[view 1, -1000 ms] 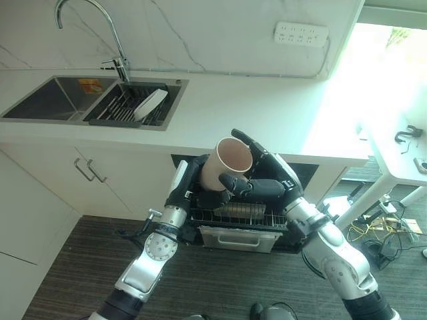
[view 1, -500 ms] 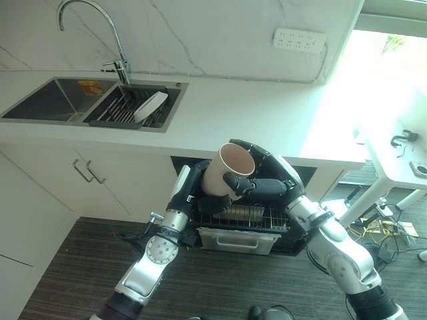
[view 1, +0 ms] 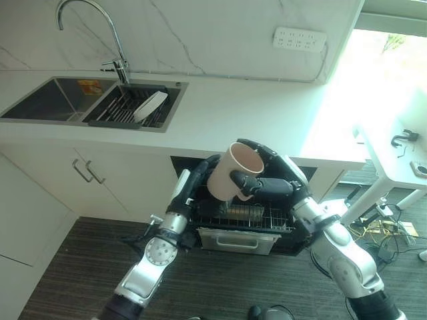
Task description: Place the dishes in the dishwasher.
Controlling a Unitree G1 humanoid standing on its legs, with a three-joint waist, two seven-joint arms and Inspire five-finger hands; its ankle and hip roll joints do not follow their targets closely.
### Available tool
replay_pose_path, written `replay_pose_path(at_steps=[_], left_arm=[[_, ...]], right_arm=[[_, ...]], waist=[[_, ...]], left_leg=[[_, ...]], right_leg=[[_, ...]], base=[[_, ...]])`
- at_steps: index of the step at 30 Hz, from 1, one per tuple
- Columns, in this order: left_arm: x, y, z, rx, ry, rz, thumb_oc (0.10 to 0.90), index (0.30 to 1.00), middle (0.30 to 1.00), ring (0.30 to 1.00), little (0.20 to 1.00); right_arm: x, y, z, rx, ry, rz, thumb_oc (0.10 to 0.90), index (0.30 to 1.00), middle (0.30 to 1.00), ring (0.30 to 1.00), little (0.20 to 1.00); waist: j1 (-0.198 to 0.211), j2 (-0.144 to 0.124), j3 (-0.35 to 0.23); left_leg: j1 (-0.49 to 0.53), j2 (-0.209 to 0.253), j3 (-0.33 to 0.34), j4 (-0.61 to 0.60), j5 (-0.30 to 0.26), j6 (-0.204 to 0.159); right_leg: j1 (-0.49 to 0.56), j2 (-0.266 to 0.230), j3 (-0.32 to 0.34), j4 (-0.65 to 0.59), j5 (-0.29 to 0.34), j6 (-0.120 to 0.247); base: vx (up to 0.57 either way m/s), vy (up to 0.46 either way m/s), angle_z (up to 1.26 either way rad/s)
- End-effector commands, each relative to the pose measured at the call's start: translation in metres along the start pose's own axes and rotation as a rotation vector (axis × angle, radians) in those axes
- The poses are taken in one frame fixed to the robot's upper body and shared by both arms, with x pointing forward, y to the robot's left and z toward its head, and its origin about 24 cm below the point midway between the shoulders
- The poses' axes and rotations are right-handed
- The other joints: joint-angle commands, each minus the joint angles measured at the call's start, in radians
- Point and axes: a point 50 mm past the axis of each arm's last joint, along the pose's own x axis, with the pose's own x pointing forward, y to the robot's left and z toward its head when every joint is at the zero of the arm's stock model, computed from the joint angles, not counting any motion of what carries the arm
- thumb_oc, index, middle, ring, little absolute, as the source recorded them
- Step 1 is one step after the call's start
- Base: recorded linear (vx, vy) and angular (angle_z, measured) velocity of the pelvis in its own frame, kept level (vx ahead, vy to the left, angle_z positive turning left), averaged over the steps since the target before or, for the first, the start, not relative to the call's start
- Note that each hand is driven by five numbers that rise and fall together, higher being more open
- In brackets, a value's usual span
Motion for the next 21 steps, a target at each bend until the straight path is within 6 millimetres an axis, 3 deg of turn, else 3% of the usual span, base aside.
replay_pose_path(at_steps=[1, 5, 10, 16, 21], left_arm=[[0.012, 0.033, 0.031, 0.003, -0.190, 0.134, 0.800, 0.900, 0.900, 0.900, 0.900], [-0.004, 0.062, 0.009, 0.027, -0.100, 0.270, 0.800, 0.900, 0.900, 0.900, 0.900], [-0.010, 0.080, 0.000, 0.035, -0.059, 0.322, 0.800, 0.900, 0.900, 0.900, 0.900], [-0.002, 0.068, -0.004, 0.107, 0.009, 0.105, 0.800, 0.900, 0.900, 0.900, 0.900], [0.019, 0.049, -0.005, 0.254, 0.086, -0.159, 0.800, 0.900, 0.900, 0.900, 0.900]], right_arm=[[-0.004, 0.005, 0.064, -0.014, -0.383, 0.035, 0.400, 0.300, 0.300, 0.300, 0.300], [-0.015, -0.013, 0.070, -0.037, -0.426, -0.056, 0.400, 0.300, 0.300, 0.300, 0.300], [-0.021, -0.025, 0.074, -0.047, -0.455, -0.119, 0.400, 0.300, 0.300, 0.300, 0.300], [-0.022, -0.030, 0.072, -0.037, -0.434, -0.153, 0.400, 0.300, 0.300, 0.300, 0.300], [-0.020, -0.030, 0.069, -0.023, -0.400, -0.132, 0.400, 0.300, 0.300, 0.300, 0.300]], waist=[[0.011, -0.005, -0.049], [0.006, -0.001, -0.048], [0.000, 0.004, -0.051], [-0.019, 0.018, -0.051], [-0.065, 0.038, -0.047]], left_leg=[[0.002, 0.080, -0.032, 0.042, -0.117, -0.017], [0.002, 0.083, -0.029, 0.042, -0.114, -0.020], [0.001, 0.086, -0.029, 0.042, -0.110, -0.023], [-0.002, 0.091, -0.022, 0.042, -0.104, -0.025], [-0.001, 0.104, 0.009, 0.042, -0.102, -0.023]], right_leg=[[0.089, -0.085, -0.023, -0.026, -0.080, 0.123], [0.087, -0.082, -0.021, -0.026, -0.081, 0.120], [0.085, -0.079, -0.016, -0.026, -0.082, 0.117], [0.077, -0.074, -0.006, -0.026, -0.081, 0.118], [0.061, -0.067, 0.019, -0.026, -0.075, 0.128]], base=[[0.00, 0.000, 0.00], [0.00, 0.000, 0.00], [0.00, -0.002, -0.02], [0.00, 0.000, 0.00], [0.00, -0.006, -0.10]])
